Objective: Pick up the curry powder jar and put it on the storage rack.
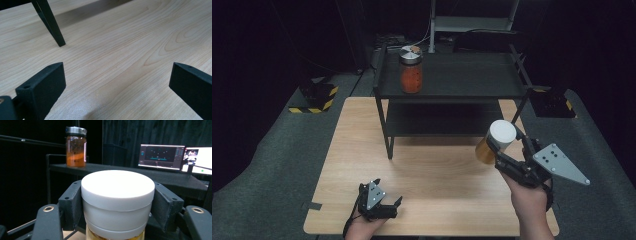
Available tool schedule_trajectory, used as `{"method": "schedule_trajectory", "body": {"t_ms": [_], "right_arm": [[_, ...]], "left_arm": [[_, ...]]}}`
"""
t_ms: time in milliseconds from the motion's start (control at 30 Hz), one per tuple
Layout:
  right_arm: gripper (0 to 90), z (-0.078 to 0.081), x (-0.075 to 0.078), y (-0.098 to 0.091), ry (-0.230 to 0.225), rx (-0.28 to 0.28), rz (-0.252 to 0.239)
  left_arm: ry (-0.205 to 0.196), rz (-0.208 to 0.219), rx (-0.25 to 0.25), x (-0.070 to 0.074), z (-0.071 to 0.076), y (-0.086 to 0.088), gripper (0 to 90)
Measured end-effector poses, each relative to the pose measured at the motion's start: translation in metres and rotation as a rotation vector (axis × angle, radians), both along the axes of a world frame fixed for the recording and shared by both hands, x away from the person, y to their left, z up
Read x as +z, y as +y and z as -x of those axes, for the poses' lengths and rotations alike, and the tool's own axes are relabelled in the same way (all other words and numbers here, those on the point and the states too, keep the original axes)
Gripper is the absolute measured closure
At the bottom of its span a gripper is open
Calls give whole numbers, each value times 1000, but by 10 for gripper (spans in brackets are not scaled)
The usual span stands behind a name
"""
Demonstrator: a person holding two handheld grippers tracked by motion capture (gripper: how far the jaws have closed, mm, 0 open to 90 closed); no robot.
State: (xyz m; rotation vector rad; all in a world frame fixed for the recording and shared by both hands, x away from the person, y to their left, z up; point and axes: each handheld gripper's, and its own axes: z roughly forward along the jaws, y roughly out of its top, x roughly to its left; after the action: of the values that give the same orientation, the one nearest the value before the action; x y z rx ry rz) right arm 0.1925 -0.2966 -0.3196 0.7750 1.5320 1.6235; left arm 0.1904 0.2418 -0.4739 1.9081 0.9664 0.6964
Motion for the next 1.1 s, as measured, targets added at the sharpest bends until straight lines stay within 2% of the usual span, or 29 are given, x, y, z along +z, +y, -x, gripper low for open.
{"method": "schedule_trajectory", "body": {"t_ms": [133, 333, 667, 1100], "right_arm": [[334, -3, 7, 2, -12, -2, -10], [334, -12, 25, 9, -28, -26, -48], [333, -28, 55, 18, -53, -53, -42], [333, -48, 79, 35, -66, -74, -41]], "left_arm": [[0, 2, 1, 0, 0, 0, 9], [1, 5, 1, 0, 1, 1, 9], [-3, 9, 1, -1, 2, 1, 9], [-5, 17, 0, -2, 3, 3, 9]]}}
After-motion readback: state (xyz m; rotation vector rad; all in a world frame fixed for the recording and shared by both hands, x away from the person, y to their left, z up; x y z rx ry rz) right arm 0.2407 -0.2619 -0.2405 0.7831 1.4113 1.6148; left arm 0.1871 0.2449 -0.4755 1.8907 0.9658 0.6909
